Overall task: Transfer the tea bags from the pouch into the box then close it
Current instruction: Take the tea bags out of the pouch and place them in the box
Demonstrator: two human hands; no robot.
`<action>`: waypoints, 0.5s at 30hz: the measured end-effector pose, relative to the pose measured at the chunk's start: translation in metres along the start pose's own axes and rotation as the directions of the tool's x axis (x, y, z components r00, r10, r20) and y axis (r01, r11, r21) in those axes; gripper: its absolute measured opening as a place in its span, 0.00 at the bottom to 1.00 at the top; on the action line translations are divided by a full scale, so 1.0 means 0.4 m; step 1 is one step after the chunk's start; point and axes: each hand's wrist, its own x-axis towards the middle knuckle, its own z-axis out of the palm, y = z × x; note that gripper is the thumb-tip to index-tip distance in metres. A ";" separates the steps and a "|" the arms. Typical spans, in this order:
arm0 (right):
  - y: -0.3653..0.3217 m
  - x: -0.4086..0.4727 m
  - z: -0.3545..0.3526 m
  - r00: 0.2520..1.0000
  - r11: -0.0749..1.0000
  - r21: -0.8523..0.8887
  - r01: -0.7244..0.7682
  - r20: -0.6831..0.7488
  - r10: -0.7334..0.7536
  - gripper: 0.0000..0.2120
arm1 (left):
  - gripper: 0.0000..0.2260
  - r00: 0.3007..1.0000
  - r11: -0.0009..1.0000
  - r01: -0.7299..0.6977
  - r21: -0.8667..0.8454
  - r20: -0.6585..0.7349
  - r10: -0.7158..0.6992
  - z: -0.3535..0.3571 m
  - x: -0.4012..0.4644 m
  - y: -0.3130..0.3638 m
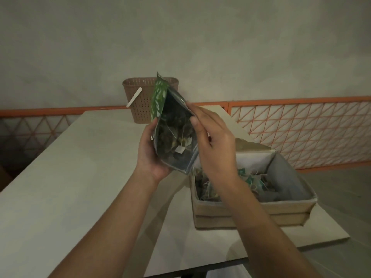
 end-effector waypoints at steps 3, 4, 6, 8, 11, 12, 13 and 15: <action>-0.003 0.003 -0.010 0.998 0.999 0.041 0.036 -0.057 -0.034 0.15 | 0.23 0.997 0.999 -0.042 -0.001 0.062 0.042 0.006 -0.011 0.000; -0.007 0.001 -0.015 0.992 0.996 0.042 0.080 -0.099 -0.075 0.15 | 0.23 0.996 0.998 -0.061 0.005 0.068 0.061 0.010 -0.013 0.001; -0.009 -0.007 -0.013 0.981 0.991 0.042 0.126 -0.151 -0.118 0.15 | 0.22 0.995 0.997 -0.073 0.031 0.063 0.071 0.018 -0.010 0.005; -0.005 -0.012 -0.005 0.994 0.999 0.031 0.045 -0.098 -0.042 0.15 | 0.23 0.999 0.998 -0.048 0.043 0.022 0.047 0.018 -0.003 0.007; 0.005 -0.013 -0.009 0.995 0.994 0.035 -0.099 0.006 0.099 0.16 | 0.25 1.000 0.999 0.005 0.034 -0.016 -0.005 0.004 0.001 0.000; 0.003 -0.014 -0.017 0.994 0.993 0.052 -0.105 -0.015 0.106 0.16 | 0.25 1.000 1.000 0.001 0.030 -0.013 -0.001 0.002 -0.003 -0.005; -0.002 -0.015 -0.026 0.994 0.994 0.073 -0.087 -0.059 0.091 0.16 | 0.24 1.000 1.000 -0.012 0.026 -0.007 0.013 0.004 -0.007 -0.009; -0.008 -0.020 -0.037 0.990 0.995 0.091 -0.039 -0.129 0.051 0.16 | 0.24 0.999 0.999 -0.044 0.029 0.001 0.044 0.009 -0.007 -0.010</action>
